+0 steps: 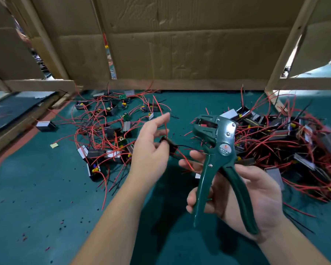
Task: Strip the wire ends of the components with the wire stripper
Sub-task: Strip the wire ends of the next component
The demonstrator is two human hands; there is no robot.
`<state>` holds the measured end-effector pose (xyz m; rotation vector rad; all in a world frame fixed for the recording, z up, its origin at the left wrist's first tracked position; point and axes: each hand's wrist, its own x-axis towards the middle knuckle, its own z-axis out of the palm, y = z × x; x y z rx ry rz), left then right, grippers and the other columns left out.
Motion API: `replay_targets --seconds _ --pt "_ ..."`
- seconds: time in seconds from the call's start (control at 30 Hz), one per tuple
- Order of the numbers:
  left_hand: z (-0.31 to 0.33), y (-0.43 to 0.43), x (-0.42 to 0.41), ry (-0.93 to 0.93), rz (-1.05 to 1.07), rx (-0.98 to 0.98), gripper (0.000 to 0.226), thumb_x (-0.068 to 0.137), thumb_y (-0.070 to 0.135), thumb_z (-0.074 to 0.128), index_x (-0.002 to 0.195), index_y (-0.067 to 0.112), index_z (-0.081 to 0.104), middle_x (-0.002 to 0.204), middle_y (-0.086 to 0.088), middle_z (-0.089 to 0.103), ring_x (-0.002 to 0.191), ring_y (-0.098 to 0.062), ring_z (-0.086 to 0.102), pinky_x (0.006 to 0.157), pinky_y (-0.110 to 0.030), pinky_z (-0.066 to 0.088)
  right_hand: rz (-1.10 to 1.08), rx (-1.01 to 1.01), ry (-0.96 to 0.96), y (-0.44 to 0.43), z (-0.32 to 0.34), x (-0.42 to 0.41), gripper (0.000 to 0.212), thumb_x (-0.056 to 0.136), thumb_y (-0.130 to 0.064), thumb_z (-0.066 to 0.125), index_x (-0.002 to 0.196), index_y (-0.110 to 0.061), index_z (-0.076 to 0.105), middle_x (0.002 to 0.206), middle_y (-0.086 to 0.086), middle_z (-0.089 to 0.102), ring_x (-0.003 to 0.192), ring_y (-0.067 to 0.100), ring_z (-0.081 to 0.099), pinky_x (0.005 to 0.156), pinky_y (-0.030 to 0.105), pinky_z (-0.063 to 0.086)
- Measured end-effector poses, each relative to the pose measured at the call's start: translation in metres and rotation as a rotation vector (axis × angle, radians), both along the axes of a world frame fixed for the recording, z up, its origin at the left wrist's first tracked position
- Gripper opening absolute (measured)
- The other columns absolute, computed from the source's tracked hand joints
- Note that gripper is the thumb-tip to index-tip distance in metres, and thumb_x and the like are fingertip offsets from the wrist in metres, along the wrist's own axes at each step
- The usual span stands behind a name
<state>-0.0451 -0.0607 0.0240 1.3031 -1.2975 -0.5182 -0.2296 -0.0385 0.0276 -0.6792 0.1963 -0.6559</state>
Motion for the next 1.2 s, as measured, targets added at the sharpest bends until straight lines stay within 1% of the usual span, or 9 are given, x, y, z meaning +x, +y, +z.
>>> replay_targets --seconds 0.07,0.17,0.3,0.47,0.53,0.63,0.73,0.97,1.2 --pt "-0.01 0.001 0.002 -0.334 0.12 0.101 0.057 0.079 -0.003 0.052 0.125 0.031 0.055 0.139 0.004 0.041 0.127 -0.018 0.037 0.103 -0.025 0.027 -0.016 0.019 0.021 0.0 -0.001 0.002 0.081 0.059 -0.031 0.081 0.13 -0.001 0.055 0.131 0.02 0.056 0.078 0.043 0.065 0.075 0.054 0.053" --pt "-0.014 0.007 -0.004 -0.56 0.315 0.278 0.066 0.072 0.011 0.061 0.131 0.038 0.047 0.155 0.001 0.006 0.135 -0.016 0.004 0.108 -0.041 0.014 -0.072 0.049 0.059 0.0 -0.002 0.003 0.083 0.053 -0.028 0.084 0.126 0.002 0.058 0.125 0.02 0.059 0.076 0.044 0.065 0.071 0.054 0.054" --pt "-0.015 0.013 -0.011 -0.744 0.027 0.108 0.062 0.071 0.019 0.056 0.13 0.037 0.052 0.15 0.01 0.031 0.141 -0.012 0.015 0.11 -0.04 0.008 -0.105 0.071 0.061 -0.001 -0.001 0.003 0.084 0.052 -0.027 0.085 0.124 0.005 0.058 0.12 0.021 0.062 0.075 0.044 0.065 0.071 0.054 0.054" --pt "-0.009 0.011 -0.013 -0.537 -0.28 -0.002 0.025 0.081 0.014 0.054 0.1 0.023 0.067 0.097 0.014 0.069 0.095 -0.001 0.06 0.096 -0.029 0.041 -0.11 0.052 0.043 -0.003 0.0 -0.002 0.084 0.054 -0.027 0.084 0.125 0.007 0.055 0.115 0.021 0.063 0.076 0.043 0.065 0.071 0.054 0.055" --pt "-0.007 0.013 -0.01 -0.336 -0.313 0.007 0.026 0.076 0.009 0.057 0.093 0.025 0.069 0.089 0.015 0.07 0.086 0.001 0.062 0.083 -0.016 0.045 -0.124 0.048 0.038 -0.004 0.001 -0.003 0.084 0.054 -0.028 0.084 0.125 0.007 0.055 0.115 0.022 0.063 0.077 0.043 0.065 0.071 0.054 0.055" --pt "-0.006 0.013 -0.01 -0.065 -0.322 0.109 0.016 0.08 0.017 0.054 0.081 0.027 0.066 0.08 0.013 0.068 0.079 -0.003 0.061 0.076 -0.019 0.046 -0.146 0.041 0.044 -0.005 0.0 -0.003 0.083 0.054 -0.029 0.084 0.124 0.006 0.056 0.116 0.022 0.063 0.077 0.043 0.065 0.071 0.053 0.055" --pt "-0.008 0.011 -0.012 -0.124 -0.246 0.058 0.019 0.089 0.03 0.055 0.074 0.022 0.062 0.07 0.013 0.06 0.069 -0.003 0.054 0.068 -0.02 0.043 -0.138 0.036 0.053 -0.004 -0.001 -0.002 0.083 0.053 -0.029 0.084 0.124 0.007 0.057 0.117 0.022 0.063 0.076 0.043 0.065 0.071 0.053 0.055" --pt "-0.006 0.011 -0.009 0.08 -0.453 0.143 0.015 0.092 0.032 0.046 0.092 0.019 0.053 0.074 0.015 0.054 0.068 -0.006 0.049 0.065 -0.021 0.044 -0.155 0.032 0.023 -0.007 0.001 -0.004 0.082 0.055 -0.027 0.084 0.125 0.005 0.056 0.117 0.022 0.064 0.077 0.042 0.066 0.074 0.055 0.056" --pt "-0.006 0.011 0.001 0.088 -0.656 0.153 0.035 0.075 0.017 0.074 0.104 0.024 0.056 0.098 0.011 0.066 0.097 -0.008 0.06 0.082 -0.021 0.047 -0.168 0.061 -0.038 -0.012 -0.001 -0.011 0.075 0.061 -0.026 0.08 0.125 0.005 0.057 0.116 0.023 0.064 0.079 0.041 0.067 0.074 0.053 0.056"
